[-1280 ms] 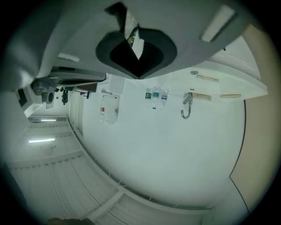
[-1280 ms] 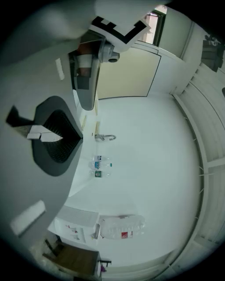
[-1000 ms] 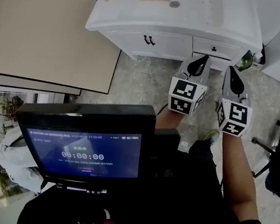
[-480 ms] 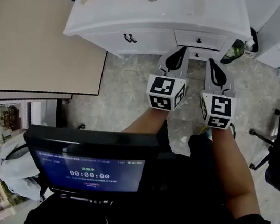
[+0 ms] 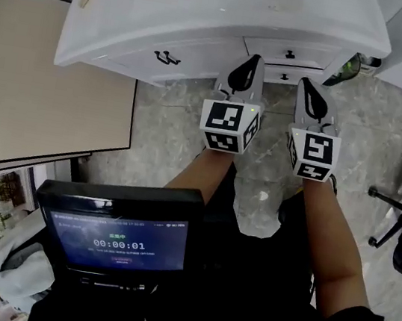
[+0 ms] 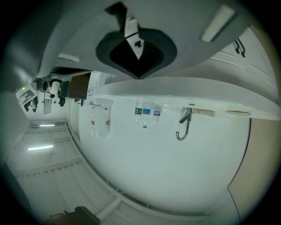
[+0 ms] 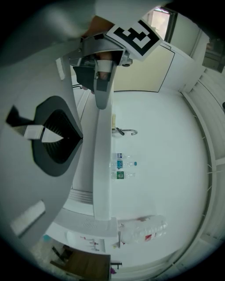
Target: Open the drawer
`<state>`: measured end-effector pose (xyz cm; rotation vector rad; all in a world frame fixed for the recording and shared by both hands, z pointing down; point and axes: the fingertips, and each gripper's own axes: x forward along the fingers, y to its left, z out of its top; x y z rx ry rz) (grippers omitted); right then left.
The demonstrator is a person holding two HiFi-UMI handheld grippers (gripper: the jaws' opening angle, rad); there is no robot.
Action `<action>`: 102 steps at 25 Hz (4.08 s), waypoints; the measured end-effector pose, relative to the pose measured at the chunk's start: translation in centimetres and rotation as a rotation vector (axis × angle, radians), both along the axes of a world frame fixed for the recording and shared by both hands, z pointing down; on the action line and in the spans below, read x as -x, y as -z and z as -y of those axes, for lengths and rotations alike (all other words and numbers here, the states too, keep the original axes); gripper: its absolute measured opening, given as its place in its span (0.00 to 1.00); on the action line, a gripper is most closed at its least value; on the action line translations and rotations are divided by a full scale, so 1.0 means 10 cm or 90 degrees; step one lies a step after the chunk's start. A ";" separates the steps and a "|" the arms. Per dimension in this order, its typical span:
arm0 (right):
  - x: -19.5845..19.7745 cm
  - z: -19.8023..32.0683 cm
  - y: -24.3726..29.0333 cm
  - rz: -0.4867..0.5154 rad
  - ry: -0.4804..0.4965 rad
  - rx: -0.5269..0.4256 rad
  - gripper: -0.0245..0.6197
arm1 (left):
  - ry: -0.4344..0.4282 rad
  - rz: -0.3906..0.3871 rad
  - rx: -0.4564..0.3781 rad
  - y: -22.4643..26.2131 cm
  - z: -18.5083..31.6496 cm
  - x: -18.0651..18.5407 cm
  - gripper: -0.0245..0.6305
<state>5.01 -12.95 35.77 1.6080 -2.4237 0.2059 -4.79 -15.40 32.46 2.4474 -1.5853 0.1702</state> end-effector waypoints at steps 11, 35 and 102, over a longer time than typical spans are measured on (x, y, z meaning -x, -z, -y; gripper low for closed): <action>0.13 0.71 -1.49 -0.022 -0.016 0.002 0.25 | -0.001 -0.012 -0.026 -1.12 0.53 0.02 0.04; 0.21 1.33 -2.11 -0.047 -0.073 -0.039 0.27 | 0.000 -0.020 -0.044 -1.79 0.84 0.20 0.04; 0.04 0.15 -2.13 -0.005 -0.059 0.090 0.26 | 0.015 -0.021 0.038 -1.51 -0.54 -0.06 0.04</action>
